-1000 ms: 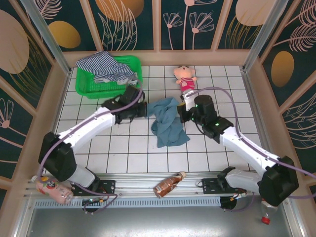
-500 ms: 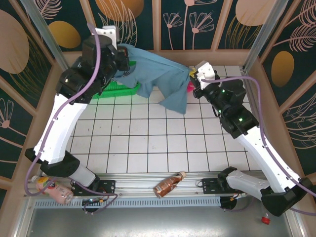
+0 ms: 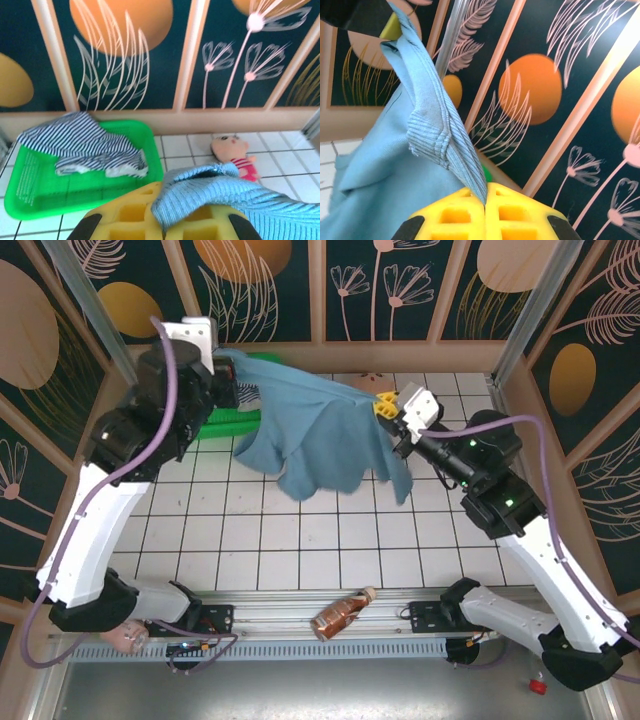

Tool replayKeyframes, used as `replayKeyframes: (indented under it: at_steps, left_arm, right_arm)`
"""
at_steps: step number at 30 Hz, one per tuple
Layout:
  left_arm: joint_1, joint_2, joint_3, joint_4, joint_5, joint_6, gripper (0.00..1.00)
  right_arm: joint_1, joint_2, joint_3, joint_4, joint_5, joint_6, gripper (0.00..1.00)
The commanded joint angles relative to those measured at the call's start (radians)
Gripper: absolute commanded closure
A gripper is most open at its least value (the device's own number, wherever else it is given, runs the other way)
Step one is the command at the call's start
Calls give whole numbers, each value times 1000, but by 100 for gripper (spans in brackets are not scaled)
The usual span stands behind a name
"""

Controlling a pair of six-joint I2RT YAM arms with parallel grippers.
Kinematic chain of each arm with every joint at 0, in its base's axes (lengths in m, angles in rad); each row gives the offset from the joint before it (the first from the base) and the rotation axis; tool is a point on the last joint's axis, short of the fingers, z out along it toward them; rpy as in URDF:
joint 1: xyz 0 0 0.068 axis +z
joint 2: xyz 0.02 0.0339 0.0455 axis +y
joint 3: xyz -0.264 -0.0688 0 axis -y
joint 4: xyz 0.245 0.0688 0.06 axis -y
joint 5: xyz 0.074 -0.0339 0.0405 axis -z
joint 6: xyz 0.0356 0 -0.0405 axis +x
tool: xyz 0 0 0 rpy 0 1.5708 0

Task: Fold and stack the tank tops

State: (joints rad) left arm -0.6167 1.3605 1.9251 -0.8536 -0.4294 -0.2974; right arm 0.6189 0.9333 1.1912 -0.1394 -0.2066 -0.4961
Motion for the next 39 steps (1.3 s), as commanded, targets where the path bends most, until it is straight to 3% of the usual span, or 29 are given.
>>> replayKeyframes:
  at_steps: [1,5,8,12,16,19,22,26,30,33,39]
  left_arm:
    - [57,40,-207,79,-69,-55,100]
    - [110,110,-456,186,-30,-126,100]
    - [134,199,-548,250,-17,-152,100]
    - [140,322,-522,246,-93,-163,100]
    - [155,431,-463,245,-161,-129,100]
    - [158,504,-409,240,-199,-98,100]
    - [157,577,-339,215,-204,-84,98]
    - [158,627,-264,160,-126,-83,73]
    - [157,584,-274,114,26,-115,48]
    - [156,497,-344,102,146,-157,39]
    - [152,261,-576,161,326,-278,37]
  right_arm:
    - [-45,37,-119,-5,-48,24,100]
    - [-95,189,-249,103,-177,108,100]
    - [-96,333,-283,176,-170,184,99]
    - [-101,432,-263,161,-37,263,86]
    - [-113,460,-218,-67,59,373,68]
    - [-85,376,-303,-123,62,503,57]
    - [6,283,-387,-115,59,589,54]
    - [132,203,-522,-26,83,617,52]
    - [196,247,-589,46,113,587,50]
    - [214,301,-592,80,121,578,50]
    - [231,426,-573,155,96,571,51]
